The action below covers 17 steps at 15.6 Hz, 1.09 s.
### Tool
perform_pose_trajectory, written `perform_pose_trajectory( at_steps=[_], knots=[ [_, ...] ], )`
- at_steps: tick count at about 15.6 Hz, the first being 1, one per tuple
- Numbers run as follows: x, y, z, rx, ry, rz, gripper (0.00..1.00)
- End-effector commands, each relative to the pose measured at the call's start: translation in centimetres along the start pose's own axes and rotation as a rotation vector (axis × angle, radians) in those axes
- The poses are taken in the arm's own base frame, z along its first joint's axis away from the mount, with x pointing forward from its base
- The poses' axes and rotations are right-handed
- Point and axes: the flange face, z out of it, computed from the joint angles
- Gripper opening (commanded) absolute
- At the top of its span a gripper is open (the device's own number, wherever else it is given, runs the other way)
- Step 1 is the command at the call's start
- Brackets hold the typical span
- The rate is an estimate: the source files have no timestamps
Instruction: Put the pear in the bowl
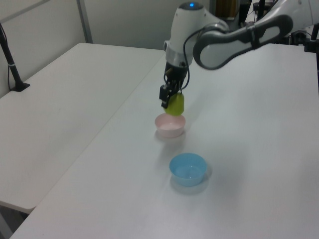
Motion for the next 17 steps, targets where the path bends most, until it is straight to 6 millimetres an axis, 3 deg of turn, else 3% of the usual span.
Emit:
perform_pose_trajectory(
  at_steps=[1, 4, 5, 7, 8, 9, 12, 15, 17],
  knots=[
    [0.2, -1.3, 2.7, -0.009, 0.041, 0.035, 0.17],
    [-0.2, -1.4, 4.3, -0.019, 0.034, 0.026, 0.26],
    [-0.4, -1.4, 4.8, -0.024, 0.028, 0.021, 0.35],
    [-0.4, -1.2, 4.9, -0.038, 0.028, 0.007, 0.66],
    [-0.3, -0.9, 5.0, -0.049, 0.031, 0.001, 0.89],
    [-0.3, -0.8, 5.0, -0.054, 0.032, -0.002, 1.0],
    [0.2, -0.3, 3.5, -0.048, 0.04, 0.01, 1.0],
    [1.0, 1.4, -1.0, -0.032, 0.04, 0.05, 1.0],
    [1.2, 3.9, -4.0, -0.045, -0.004, 0.08, 1.0]
  ],
)
